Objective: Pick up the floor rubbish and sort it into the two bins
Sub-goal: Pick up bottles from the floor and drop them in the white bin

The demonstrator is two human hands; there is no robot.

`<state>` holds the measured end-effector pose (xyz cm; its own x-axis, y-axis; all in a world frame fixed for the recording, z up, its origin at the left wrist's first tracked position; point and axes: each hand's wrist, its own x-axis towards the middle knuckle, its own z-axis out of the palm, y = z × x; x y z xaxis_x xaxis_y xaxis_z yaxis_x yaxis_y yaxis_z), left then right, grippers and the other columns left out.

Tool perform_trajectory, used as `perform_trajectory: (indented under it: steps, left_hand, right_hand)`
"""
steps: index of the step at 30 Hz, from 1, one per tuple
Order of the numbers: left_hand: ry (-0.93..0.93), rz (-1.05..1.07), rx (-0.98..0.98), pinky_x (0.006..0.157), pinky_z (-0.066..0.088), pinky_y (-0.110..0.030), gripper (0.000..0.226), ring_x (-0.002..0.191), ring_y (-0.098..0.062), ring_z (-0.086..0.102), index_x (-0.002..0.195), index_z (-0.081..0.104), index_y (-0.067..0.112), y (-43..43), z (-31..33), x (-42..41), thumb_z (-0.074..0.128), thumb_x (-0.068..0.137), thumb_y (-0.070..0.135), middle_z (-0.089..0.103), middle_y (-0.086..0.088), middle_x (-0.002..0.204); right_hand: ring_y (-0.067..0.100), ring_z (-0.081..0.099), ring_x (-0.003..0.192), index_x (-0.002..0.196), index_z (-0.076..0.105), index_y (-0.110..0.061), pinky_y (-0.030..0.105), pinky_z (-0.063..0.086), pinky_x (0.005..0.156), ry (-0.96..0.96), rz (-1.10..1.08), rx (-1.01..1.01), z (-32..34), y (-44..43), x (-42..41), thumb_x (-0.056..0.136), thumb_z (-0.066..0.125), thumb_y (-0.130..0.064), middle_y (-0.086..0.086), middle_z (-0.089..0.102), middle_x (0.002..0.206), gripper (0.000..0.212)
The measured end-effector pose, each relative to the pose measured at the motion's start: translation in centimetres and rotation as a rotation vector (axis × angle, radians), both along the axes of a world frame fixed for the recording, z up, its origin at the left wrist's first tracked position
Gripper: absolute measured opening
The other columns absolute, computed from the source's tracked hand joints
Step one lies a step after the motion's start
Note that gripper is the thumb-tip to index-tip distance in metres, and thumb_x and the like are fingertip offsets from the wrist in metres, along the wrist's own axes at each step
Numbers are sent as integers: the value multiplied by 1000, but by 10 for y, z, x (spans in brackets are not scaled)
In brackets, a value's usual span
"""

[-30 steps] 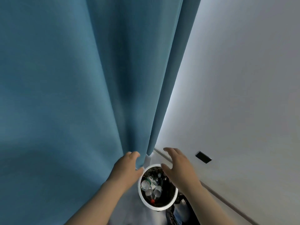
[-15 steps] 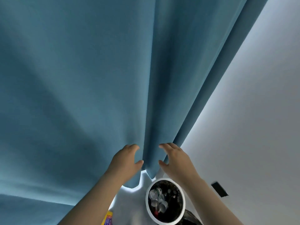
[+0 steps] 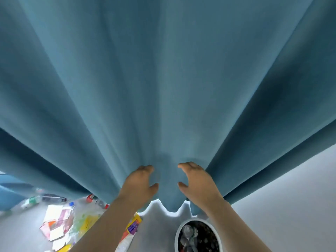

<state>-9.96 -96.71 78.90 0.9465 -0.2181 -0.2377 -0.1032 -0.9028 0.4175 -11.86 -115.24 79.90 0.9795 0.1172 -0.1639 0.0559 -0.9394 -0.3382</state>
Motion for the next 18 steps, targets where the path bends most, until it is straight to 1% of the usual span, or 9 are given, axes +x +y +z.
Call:
perform_trajectory:
  steps: [2,5,8,11,15,18]
  left_hand:
    - [8,62,17,91,45,-26,42,111,-19,57,126,49,18,19,3,-5,57,88,33,55,-2,123]
    - [15,157,28,94,47,-30,46,113,-19,57,130,47,20,48,4,-12,57,88,35,54,-1,127]
    - [9,237,29,95,45,-28,49,113,-19,57,134,46,20,79,5,-20,58,89,35,54,-1,128]
    - [-3,312,32,94,46,-28,49,111,-19,58,133,47,20,110,7,-31,59,88,34,54,-1,128]
    - [1,396,33,90,48,-27,45,107,-18,60,128,51,21,156,10,-51,60,87,35,58,0,123]
    - [-4,471,7,93,49,-27,45,111,-16,59,129,52,24,193,12,-69,62,86,35,58,3,125]
  right_hand:
    - [15,46,124,140,40,-26,25,39,99,2,66,-8,-1,17,8,90,55,-30,-7,47,138,53]
    - [15,47,123,140,41,-27,25,40,99,7,151,-16,-1,46,19,90,56,-31,-7,48,137,53]
    - [17,48,123,139,41,-26,27,41,99,14,238,-27,-2,78,26,89,56,-32,-6,49,136,53]
    - [18,47,124,138,43,-26,28,42,100,9,322,-37,-1,115,31,88,56,-30,-5,49,135,51]
    - [19,46,126,138,42,-24,29,40,102,7,431,-46,2,169,31,90,56,-29,-4,48,137,51]
    - [18,45,128,140,40,-23,28,39,104,0,502,-44,5,210,26,91,55,-29,-4,45,141,52]
